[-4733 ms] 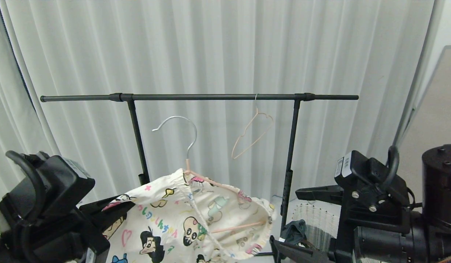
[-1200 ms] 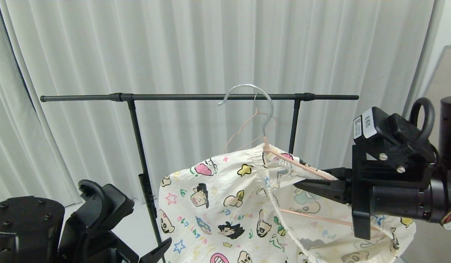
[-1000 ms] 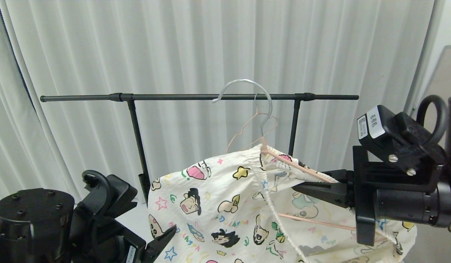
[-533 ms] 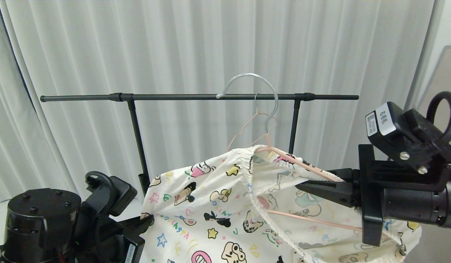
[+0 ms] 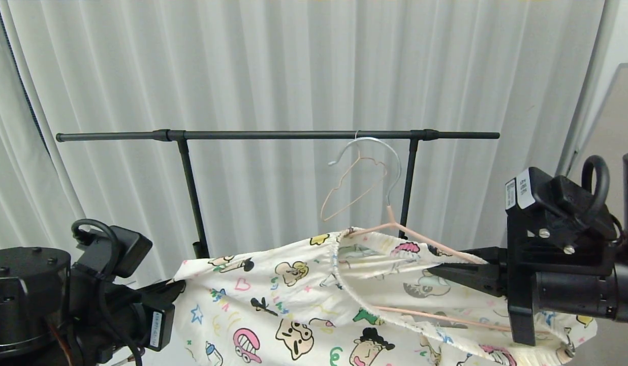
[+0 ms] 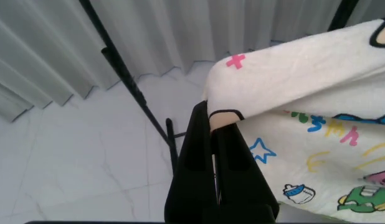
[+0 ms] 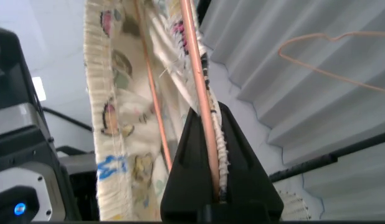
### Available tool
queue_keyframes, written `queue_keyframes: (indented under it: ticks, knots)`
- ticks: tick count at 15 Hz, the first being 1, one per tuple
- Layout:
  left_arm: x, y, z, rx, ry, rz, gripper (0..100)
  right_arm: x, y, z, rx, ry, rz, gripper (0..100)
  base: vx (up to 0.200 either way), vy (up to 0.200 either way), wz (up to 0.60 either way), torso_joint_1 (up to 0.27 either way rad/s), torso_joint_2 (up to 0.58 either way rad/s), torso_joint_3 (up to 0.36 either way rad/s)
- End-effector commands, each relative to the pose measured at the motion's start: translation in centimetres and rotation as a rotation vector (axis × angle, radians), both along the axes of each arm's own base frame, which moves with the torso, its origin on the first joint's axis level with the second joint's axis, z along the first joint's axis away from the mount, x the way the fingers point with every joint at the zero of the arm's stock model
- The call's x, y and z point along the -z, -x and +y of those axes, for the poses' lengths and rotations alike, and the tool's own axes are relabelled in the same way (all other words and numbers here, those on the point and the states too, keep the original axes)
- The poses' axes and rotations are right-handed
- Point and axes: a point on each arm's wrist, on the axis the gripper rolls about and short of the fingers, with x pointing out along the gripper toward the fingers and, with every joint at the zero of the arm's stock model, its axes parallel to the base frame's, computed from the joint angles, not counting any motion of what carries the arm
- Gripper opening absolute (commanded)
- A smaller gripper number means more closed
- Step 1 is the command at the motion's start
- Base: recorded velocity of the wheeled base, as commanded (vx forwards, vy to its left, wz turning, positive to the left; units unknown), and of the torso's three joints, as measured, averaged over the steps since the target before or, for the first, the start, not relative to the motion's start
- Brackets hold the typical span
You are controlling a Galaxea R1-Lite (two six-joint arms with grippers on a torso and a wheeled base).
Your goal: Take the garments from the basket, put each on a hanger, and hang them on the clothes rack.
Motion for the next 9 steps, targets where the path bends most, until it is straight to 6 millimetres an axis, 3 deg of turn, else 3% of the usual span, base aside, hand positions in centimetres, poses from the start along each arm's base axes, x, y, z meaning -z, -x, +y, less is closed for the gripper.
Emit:
queue_keyframes:
  ticks: [1,6,9]
  knots:
    - [-0.2,-0.2,0.7,-0.047,0.003,-0.011,0,0.2,0.1,-0.4,0.010,0.005,0.002,0,0.000,0.000,0.00,0.000,0.00,0.000]
    - [0.4,-0.1,1.3,-0.070,-0.016,0.002,0,-0.1,-0.1,-0.4,0.016,-0.019,-0.015,0,0.000,0.000,0.00,0.000,0.00,0.000]
    - [0.3,0.4,-0.2,0.046,-0.047,-0.013,0,-0.7,-0.2,-0.2,0.026,-0.074,-0.013,0,0.000,0.000,0.00,0.000,0.00,0.000]
